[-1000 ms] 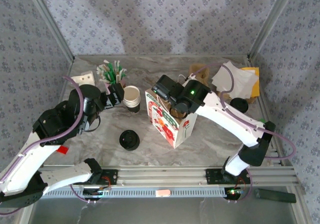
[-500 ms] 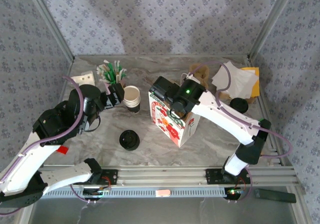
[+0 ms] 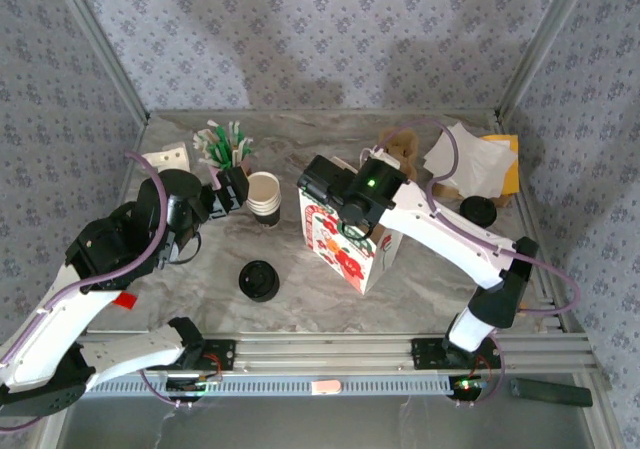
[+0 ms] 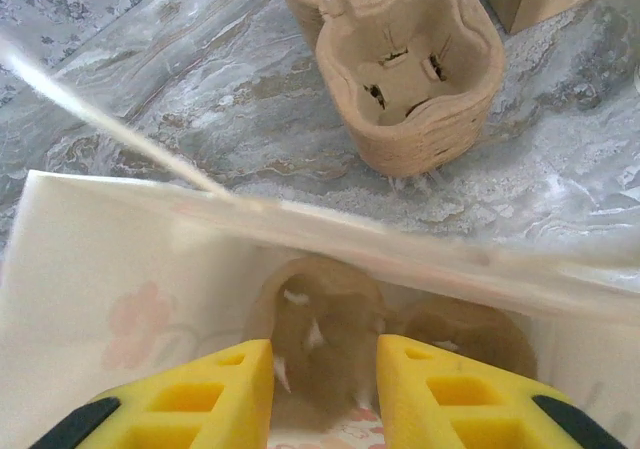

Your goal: Pack the takeout coffee

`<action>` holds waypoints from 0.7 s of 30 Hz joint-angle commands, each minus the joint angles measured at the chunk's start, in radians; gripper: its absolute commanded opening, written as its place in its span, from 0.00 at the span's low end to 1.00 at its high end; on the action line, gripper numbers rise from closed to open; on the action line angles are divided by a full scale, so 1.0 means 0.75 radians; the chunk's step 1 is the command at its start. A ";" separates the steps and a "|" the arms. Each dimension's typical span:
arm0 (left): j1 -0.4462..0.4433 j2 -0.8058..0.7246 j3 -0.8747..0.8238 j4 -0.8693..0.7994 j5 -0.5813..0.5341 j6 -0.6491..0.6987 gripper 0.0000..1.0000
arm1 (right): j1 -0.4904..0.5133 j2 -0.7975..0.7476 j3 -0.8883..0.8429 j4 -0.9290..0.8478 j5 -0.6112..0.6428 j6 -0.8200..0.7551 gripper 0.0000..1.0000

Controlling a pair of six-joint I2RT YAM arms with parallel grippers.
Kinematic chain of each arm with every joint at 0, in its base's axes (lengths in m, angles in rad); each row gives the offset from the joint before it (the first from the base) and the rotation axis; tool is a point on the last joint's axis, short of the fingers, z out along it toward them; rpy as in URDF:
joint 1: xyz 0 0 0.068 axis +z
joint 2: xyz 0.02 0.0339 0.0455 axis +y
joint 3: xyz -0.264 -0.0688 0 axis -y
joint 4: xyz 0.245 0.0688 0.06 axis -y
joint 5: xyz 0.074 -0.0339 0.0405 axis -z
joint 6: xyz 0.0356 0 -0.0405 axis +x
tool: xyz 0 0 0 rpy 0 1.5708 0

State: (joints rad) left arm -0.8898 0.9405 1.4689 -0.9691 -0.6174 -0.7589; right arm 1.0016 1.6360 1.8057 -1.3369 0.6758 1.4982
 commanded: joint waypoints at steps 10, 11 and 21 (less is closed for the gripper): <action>0.010 0.030 0.031 -0.025 0.021 0.030 0.98 | -0.010 -0.111 -0.025 0.206 -0.083 -0.360 0.41; 0.010 0.032 0.034 -0.027 0.020 0.035 0.98 | -0.012 -0.129 -0.034 0.247 -0.104 -0.405 0.42; 0.010 0.101 0.095 -0.023 0.101 0.131 1.00 | -0.034 -0.259 -0.055 0.358 -0.243 -0.671 0.50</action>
State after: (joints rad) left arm -0.8879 1.0069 1.4963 -0.9756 -0.5713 -0.7143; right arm 0.9813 1.4708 1.7710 -1.0920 0.5331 1.1015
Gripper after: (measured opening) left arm 0.997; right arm 0.495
